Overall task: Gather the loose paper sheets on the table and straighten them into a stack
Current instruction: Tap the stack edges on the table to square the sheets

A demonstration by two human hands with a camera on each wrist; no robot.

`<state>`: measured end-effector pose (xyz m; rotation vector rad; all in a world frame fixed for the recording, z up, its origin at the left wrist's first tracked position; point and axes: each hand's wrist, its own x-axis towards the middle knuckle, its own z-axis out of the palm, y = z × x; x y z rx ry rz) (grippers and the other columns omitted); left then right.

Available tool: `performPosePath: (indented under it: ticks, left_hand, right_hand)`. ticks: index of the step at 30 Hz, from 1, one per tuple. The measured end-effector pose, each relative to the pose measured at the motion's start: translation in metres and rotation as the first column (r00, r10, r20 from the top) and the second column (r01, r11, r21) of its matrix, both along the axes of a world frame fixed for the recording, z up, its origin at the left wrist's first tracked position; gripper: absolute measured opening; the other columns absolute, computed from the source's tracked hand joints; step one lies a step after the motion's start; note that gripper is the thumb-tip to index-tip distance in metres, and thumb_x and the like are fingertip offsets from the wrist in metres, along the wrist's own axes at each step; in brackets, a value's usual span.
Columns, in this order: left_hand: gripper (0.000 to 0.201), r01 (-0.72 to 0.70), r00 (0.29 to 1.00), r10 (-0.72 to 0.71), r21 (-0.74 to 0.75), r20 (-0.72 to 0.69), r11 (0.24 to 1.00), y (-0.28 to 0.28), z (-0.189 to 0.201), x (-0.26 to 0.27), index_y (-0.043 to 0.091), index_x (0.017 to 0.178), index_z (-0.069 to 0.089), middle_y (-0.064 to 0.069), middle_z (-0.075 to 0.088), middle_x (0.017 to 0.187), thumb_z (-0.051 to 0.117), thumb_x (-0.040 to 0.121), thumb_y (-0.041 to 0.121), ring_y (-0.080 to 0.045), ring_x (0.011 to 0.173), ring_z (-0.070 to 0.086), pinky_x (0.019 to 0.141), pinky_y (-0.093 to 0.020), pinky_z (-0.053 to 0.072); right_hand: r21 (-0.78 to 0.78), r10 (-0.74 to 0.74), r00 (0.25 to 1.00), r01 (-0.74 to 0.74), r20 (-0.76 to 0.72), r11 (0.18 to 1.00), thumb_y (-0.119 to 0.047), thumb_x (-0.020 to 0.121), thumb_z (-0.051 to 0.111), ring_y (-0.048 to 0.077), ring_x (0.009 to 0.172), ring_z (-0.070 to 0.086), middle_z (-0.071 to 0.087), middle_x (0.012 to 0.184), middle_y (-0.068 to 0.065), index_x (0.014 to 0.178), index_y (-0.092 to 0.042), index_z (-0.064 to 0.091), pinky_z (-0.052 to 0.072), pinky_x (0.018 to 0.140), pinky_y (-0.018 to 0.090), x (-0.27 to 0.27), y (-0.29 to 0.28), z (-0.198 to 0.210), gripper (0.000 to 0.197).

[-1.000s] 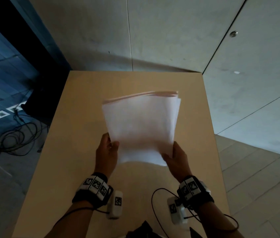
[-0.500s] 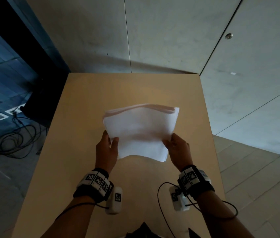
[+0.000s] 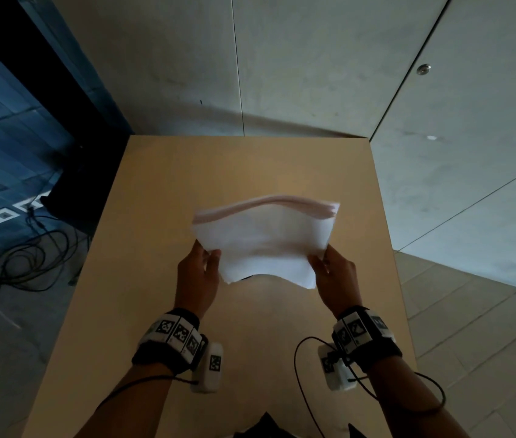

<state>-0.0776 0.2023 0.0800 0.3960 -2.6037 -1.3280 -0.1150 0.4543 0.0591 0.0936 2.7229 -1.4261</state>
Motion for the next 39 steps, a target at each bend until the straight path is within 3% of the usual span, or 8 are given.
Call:
performPosePath:
  ticks: [6,10,17,22,27,31,35,39]
  left_hand:
    - [0.018,-0.004,0.993,-0.001,-0.044,-0.117,0.999,0.001,0.017,0.0,-0.001,0.108,0.059,-0.004,0.065,0.099,0.055,0.093,0.008,-0.013,0.094,0.059,0.078,-0.016,0.042]
    - [0.034,0.04,0.994,-0.038,-0.014,0.106,0.999,0.0,-0.004,0.004,0.009,0.129,0.046,-0.003,0.062,0.105,0.049,0.097,0.016,-0.016,0.095,0.059,0.077,-0.025,0.043]
    - [0.014,0.018,0.973,0.008,-0.11,0.23,0.994,-0.013,-0.009,-0.023,0.005,0.104,0.05,-0.01,0.06,0.086,0.044,0.096,0.015,-0.026,0.073,0.053,0.064,-0.029,0.037]
    - [0.031,0.04,0.872,0.012,-0.096,0.489,0.995,-0.026,-0.038,-0.044,0.01,0.124,0.051,-0.012,0.062,0.11,0.047,0.094,0.019,-0.033,0.1,0.057,0.075,-0.033,0.042]
    - [0.037,0.026,0.816,0.054,-0.131,0.575,0.991,-0.028,-0.065,-0.052,0.014,0.126,0.053,-0.013,0.064,0.117,0.048,0.09,0.018,-0.035,0.105,0.058,0.09,-0.041,0.049]
    - [0.045,0.044,0.794,0.064,-0.162,0.604,0.986,-0.028,-0.083,-0.055,0.019,0.136,0.045,-0.013,0.06,0.125,0.046,0.091,0.015,-0.036,0.109,0.057,0.092,-0.041,0.048]
    - [0.054,0.066,0.786,0.059,-0.178,0.616,0.982,-0.029,-0.097,-0.058,0.026,0.144,0.033,-0.011,0.056,0.131,0.042,0.092,0.016,-0.035,0.112,0.055,0.096,-0.043,0.046]
    - [0.057,0.084,0.774,0.063,-0.2,0.63,0.976,-0.03,-0.105,-0.06,0.029,0.146,0.026,-0.013,0.055,0.128,0.042,0.092,0.018,-0.035,0.109,0.055,0.093,-0.041,0.047]
  right_hand:
    - [-0.041,-0.029,0.992,0.024,-0.123,0.999,-0.017,0.093,0.056,0.015,0.083,0.065,0.072,0.093,0.003,0.105,-0.012,0.066,0.051,0.075,0.029,0.003,-0.001,0.016,0.016]
    - [0.075,0.084,0.99,-0.093,0.112,0.993,-0.017,0.095,0.05,0.024,0.086,0.065,0.07,0.096,0.006,0.112,-0.012,0.06,0.041,0.069,0.027,0.007,-0.006,-0.007,0.02]
    - [-0.001,0.117,0.961,-0.12,0.249,0.993,-0.019,0.096,0.047,0.028,0.087,0.061,0.066,0.098,0.005,0.108,-0.012,0.059,0.046,0.071,0.036,-0.007,-0.01,-0.001,0.018]
    - [0.064,0.182,0.887,-0.23,0.425,0.971,-0.018,0.094,0.048,0.029,0.107,0.057,0.063,0.118,0.011,0.119,-0.009,0.057,0.041,0.081,0.033,-0.023,-0.016,-0.018,0.028]
    - [0.086,0.142,0.808,-0.231,0.571,0.969,-0.019,0.092,0.048,0.035,0.11,0.056,0.06,0.124,0.017,0.122,-0.005,0.054,0.045,0.088,0.037,-0.027,-0.03,-0.044,0.033]
    - [0.061,0.041,0.783,-0.101,0.62,0.993,-0.018,0.089,0.051,0.035,0.105,0.061,0.066,0.113,0.016,0.125,-0.015,0.05,0.05,0.088,0.04,-0.024,-0.038,-0.062,0.036]
    - [0.081,-0.005,0.787,-0.057,0.617,0.995,-0.02,0.087,0.05,0.034,0.098,0.064,0.068,0.107,0.012,0.142,-0.031,0.028,0.051,0.083,0.04,-0.021,-0.042,-0.074,0.06]
    - [0.107,0.022,0.806,-0.106,0.592,0.989,-0.023,0.088,0.048,0.036,0.107,0.062,0.065,0.122,0.012,0.15,-0.033,0.014,0.05,0.09,0.043,-0.02,-0.046,-0.079,0.071]
